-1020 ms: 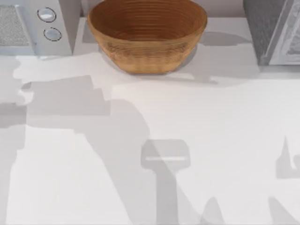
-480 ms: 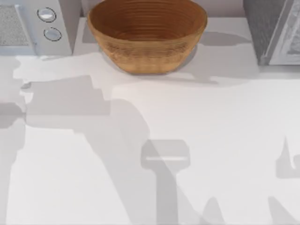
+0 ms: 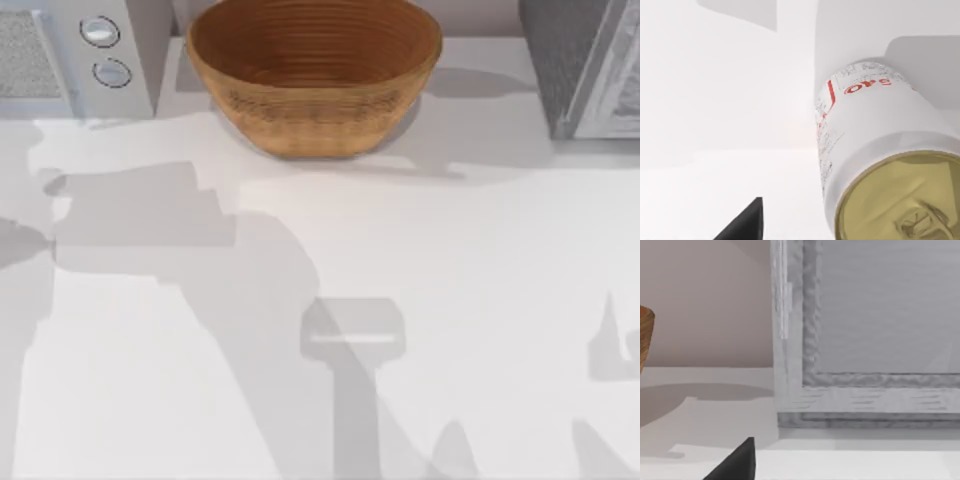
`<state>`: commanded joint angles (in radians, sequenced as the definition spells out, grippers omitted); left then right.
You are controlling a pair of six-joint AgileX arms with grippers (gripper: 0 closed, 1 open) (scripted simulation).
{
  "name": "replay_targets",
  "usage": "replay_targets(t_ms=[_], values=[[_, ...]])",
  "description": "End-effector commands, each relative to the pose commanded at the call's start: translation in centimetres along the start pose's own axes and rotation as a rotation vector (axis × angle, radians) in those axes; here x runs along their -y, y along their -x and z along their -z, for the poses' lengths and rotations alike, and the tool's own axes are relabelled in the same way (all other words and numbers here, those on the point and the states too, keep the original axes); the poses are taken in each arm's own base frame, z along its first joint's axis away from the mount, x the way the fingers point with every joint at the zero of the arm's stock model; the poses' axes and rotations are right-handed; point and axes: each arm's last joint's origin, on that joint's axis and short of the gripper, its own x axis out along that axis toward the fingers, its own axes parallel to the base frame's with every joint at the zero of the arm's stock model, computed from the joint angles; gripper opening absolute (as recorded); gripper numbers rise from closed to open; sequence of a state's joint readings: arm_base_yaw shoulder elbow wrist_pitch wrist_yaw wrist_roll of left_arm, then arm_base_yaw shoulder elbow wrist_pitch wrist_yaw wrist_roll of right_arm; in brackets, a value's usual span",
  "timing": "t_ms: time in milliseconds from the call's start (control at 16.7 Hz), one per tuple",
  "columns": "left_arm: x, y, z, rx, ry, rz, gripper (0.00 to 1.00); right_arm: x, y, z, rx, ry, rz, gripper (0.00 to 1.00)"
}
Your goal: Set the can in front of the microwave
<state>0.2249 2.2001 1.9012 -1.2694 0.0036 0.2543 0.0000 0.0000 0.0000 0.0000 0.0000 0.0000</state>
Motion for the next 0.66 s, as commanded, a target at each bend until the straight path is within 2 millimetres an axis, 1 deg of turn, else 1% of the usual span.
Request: replay_targets(t_ms=[240, 300, 540, 660], values=[[0.0, 0.0, 0.0, -0.002, -0.001, 0.001, 1.0, 0.0, 0.0, 0.0, 0.0, 0.0, 0.0, 1.0], [0.0, 0.3, -0.1, -0.003, -0.001, 0.001, 1.0, 0.0, 0.0, 0.0, 0.0, 0.0, 0.0, 1.0], [0.0, 3.2, -0.1, -0.002, -0.001, 0.0, 1.0, 0.0, 0.0, 0.0, 0.0, 0.0, 0.0, 1.0], [0.0, 4.0, 0.0, -0.001, -0.001, 0.0, 1.0, 0.0, 0.0, 0.0, 0.0, 0.0, 0.0, 1.0]])
